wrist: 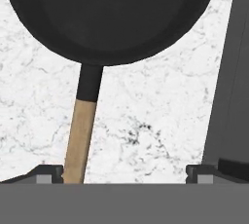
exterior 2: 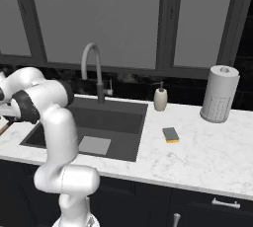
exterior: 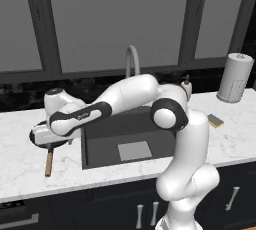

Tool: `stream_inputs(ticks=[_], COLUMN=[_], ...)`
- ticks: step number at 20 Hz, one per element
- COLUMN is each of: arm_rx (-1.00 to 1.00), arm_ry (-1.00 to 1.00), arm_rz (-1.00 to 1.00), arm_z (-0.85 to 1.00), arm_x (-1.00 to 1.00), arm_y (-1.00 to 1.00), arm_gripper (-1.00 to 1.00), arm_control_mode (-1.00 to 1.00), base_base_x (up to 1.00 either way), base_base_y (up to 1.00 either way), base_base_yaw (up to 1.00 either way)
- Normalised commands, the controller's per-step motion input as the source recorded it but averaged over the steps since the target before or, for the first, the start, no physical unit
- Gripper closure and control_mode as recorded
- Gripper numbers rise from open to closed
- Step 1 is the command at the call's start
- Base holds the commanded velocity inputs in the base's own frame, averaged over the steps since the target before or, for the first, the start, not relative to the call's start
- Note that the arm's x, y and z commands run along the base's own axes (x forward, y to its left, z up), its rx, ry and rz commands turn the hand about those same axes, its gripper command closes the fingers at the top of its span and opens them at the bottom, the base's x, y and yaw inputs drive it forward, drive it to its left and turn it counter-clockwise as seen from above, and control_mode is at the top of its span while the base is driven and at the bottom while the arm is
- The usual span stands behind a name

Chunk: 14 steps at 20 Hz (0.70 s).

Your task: Pick the pan and sponge and place them into the sink. Then turn on the water.

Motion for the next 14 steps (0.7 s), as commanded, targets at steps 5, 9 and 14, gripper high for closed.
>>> stream_inputs(ticks=[5,9,14], arm_rx=[-0.03,-0.03,0.00], arm_ry=[0.04,0.04,0.00], arm_rz=[0.00,0.00,0.00], arm_z=[-0.21,-0.24,-0.21], arm_x=[0.01,0.05,0.07], arm_y=[0.32,0.22,0.04], arm_gripper=[-1.00,-1.00,-1.00], arm_control_mode=[-1.00,-1.00,-1.00], base_base_x=[0.00,0.00,0.00], base_base_y=[0.00,0.00,0.00], base_base_yaw=[0.00,0.00,0.00])
